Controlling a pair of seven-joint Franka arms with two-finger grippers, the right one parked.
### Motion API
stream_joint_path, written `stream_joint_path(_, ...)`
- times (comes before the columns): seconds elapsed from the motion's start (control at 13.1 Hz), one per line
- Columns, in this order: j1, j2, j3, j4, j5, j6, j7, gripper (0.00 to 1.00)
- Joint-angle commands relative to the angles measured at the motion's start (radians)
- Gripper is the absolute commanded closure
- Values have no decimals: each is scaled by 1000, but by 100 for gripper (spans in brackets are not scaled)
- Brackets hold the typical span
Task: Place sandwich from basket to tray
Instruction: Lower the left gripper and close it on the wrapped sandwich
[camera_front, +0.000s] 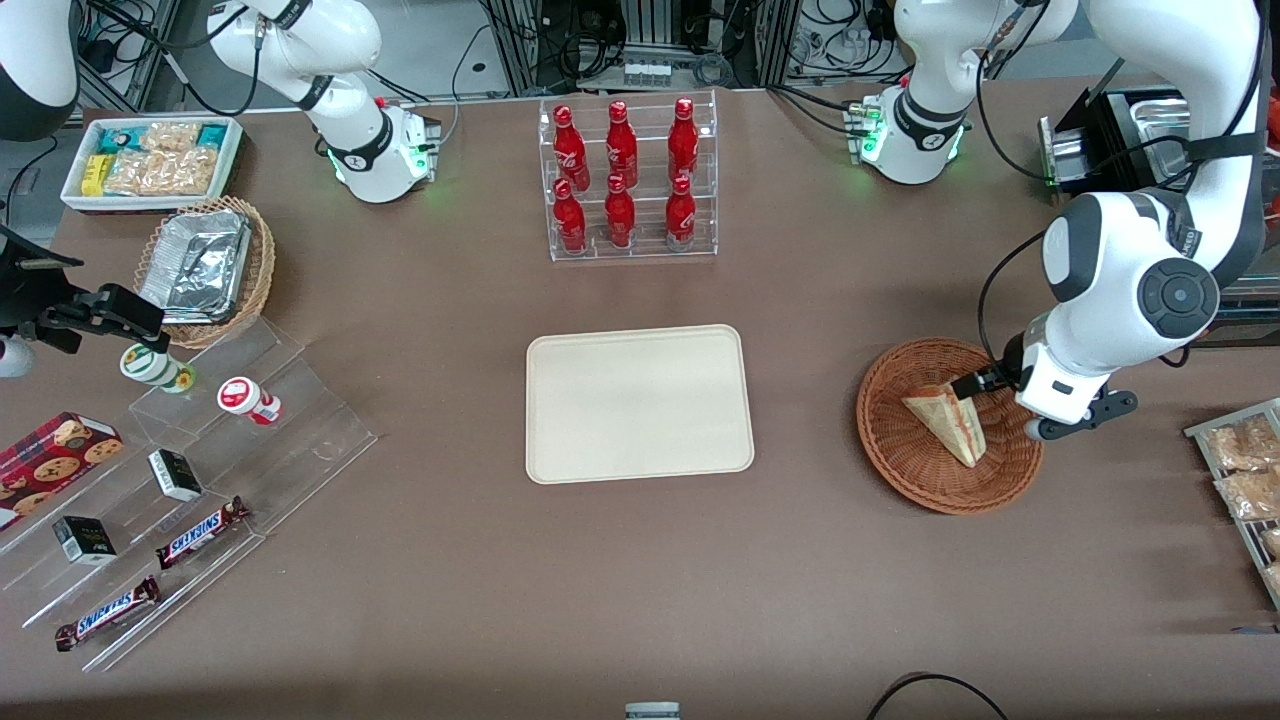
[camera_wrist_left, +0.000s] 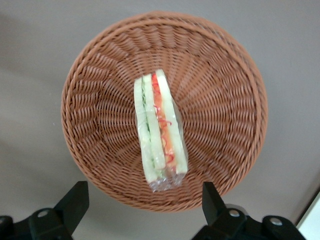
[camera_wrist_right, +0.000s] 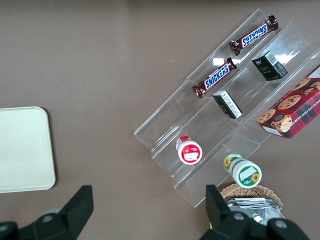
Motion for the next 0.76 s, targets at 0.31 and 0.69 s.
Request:
stream_joint_path(0.31, -10, 8, -3, -101, 13, 195, -287, 0)
stream_joint_path(0.69, -24, 62, -7, -98, 13, 196, -287, 0)
